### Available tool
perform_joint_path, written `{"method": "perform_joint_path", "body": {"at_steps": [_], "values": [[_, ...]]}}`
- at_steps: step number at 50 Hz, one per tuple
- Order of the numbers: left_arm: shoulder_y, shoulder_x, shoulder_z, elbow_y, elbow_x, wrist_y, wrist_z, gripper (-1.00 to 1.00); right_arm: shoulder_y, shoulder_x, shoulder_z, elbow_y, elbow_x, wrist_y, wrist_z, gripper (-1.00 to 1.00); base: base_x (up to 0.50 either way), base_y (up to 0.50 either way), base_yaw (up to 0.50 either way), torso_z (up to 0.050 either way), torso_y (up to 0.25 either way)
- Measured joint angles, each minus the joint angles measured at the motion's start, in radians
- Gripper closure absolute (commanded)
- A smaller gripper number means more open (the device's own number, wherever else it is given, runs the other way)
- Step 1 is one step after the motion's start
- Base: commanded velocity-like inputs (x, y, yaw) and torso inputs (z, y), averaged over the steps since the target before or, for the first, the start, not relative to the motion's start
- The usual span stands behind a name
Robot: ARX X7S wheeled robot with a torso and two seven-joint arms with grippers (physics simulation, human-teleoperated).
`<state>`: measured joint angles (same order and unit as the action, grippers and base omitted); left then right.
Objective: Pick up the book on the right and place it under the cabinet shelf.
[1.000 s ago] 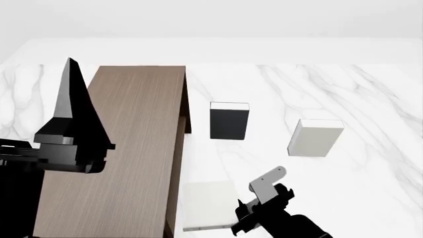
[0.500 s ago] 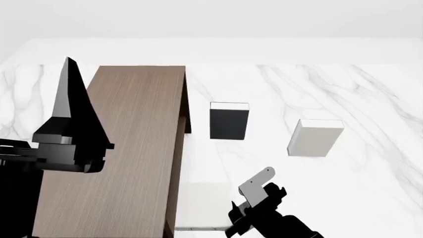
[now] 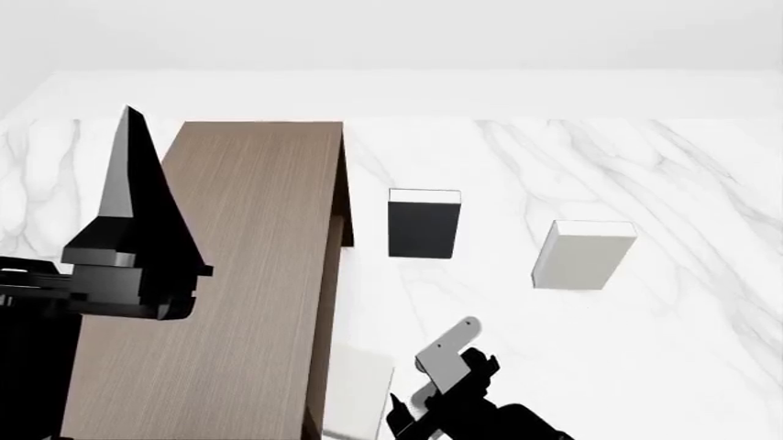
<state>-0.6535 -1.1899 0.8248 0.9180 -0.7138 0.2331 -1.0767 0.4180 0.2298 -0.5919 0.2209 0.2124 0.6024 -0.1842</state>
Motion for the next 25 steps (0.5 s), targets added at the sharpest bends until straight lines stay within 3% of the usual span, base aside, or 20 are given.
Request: {"method": "perform_joint_path", "body": {"at_steps": [25], "values": [[0.004, 0.003, -0.002, -0.002, -0.001, -0.001, 0.005, -1.0, 0.102, -0.094, -0.033, 0.216, -0.005, -0.118, -0.017, -1.0, 0.0, 0.0, 0.0, 0.0, -0.001]]}}
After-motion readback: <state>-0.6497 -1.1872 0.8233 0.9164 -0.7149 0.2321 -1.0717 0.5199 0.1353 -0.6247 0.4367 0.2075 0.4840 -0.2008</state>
